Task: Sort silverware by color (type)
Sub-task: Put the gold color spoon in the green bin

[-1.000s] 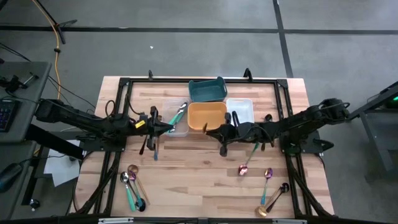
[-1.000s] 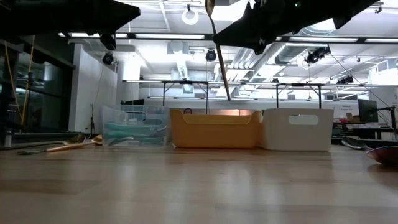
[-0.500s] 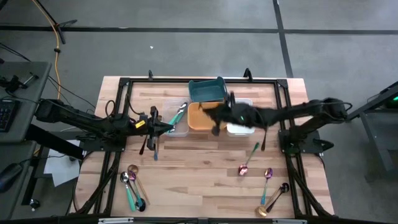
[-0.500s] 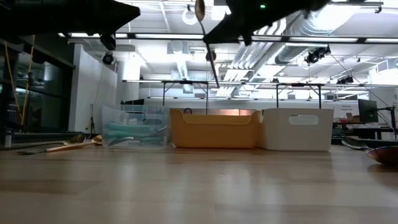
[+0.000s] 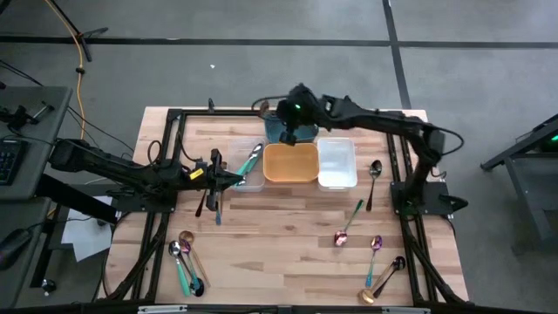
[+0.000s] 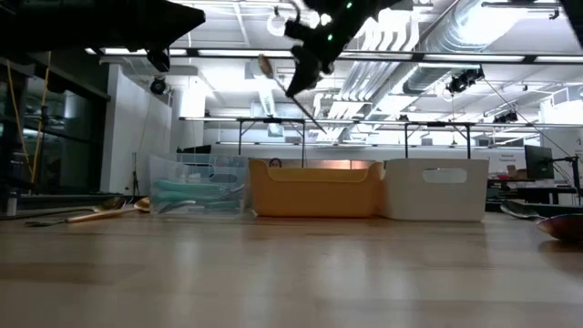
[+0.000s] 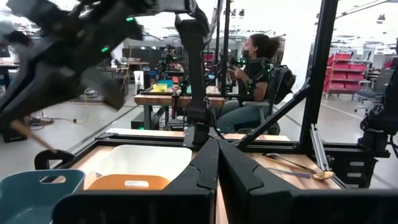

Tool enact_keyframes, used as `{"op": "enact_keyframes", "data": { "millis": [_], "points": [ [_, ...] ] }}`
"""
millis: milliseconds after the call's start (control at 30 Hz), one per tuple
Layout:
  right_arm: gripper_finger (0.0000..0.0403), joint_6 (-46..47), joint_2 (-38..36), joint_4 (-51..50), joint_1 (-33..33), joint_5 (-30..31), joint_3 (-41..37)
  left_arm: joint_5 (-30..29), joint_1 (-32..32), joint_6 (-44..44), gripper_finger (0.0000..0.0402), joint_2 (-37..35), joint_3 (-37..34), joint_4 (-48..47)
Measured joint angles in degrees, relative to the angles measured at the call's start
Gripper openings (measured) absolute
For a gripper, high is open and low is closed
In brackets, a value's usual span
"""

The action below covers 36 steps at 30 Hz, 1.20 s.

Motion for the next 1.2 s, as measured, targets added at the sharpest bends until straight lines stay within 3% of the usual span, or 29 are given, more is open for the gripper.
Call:
{"op": "enact_keyframes", "data": {
  "millis": [200, 400, 1200],
  "points": [
    [0.0005, -3.79, 9.18, -9.86, -3.0, 0.01, 7.81, 0.0, 0.0, 0.0, 0.0, -0.01, 0.0, -0.02],
    [0.0005, -7.65, 14.88, -11.82, -5.22, 0.1, 8.96, 0.0, 0.0, 0.0, 0.0, -0.01, 0.0, -0.02],
    [0.0016, -10.53, 23.11, -16.1, -8.24, -0.08, 9.07, 0.0, 0.0, 0.02, 0.0, -0.01, -0.02, -0.04]
  ]
}}
